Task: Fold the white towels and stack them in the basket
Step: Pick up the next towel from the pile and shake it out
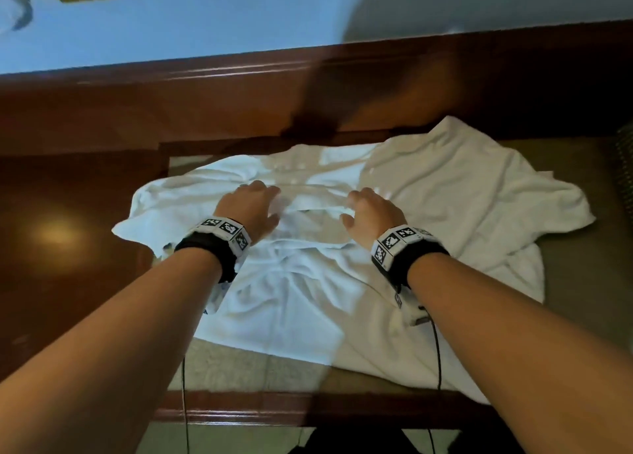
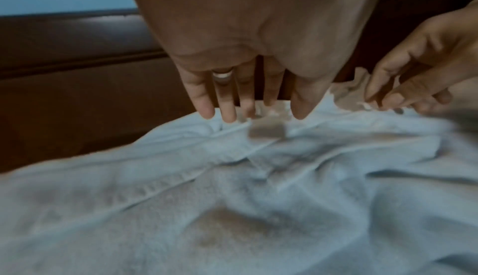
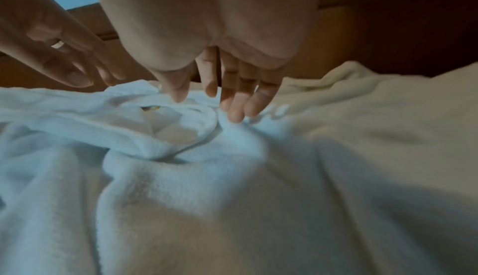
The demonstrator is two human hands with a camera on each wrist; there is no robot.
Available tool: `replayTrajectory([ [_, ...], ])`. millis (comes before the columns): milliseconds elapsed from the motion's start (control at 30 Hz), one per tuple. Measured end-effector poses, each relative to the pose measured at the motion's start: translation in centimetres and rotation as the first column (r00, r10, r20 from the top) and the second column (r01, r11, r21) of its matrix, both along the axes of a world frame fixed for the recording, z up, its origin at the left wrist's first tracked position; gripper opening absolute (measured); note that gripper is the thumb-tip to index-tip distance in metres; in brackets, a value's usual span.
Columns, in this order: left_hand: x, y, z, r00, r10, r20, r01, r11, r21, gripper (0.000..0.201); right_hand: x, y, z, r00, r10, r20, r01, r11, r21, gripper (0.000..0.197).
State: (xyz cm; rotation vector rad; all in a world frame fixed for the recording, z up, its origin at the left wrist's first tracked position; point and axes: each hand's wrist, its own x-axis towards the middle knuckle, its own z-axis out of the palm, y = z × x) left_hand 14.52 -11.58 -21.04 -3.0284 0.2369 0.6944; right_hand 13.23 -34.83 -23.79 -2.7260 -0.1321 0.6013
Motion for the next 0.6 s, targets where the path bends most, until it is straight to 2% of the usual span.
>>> replayTrajectory([
  [100,0.9,0.1,-2.3,0.998,-0.051,0.032,0.05,0.998,0.024,0.042,1.1,0.7,-2.0,1.0,0.017,-0.02,-0.017,1.0,-0.007,0.043],
  [200,1.3,0.0,-3.5,0.997,-0.039,0.063,0.038,0.999,0.016,0.034,1.6,0.9,-2.9,0.997,0.055,-0.047,-0.056,0.998,-0.022,0.039],
  [300,1.8,0.5,-3.1,0.997,-0.001,0.074,0.005,0.999,-0.053,0.025,1.8,0.6,-2.1,0.993,0.106,0.052,-0.102,0.993,-0.063,0.025],
  [467,2.9,2.5,2.2,0.989,0.123,0.084,-0.09,0.942,-0.324,0.014,2.7,1.1,3.1,0.986,0.079,0.144,-0.072,0.996,-0.055,0.022],
  [600,2.7,5.4,9.4,0.975,0.158,0.156,-0.088,0.92,-0.382,0.008,3.2,3.4,8.9,0.969,-0.009,0.248,0.015,1.0,-0.023,0.018],
])
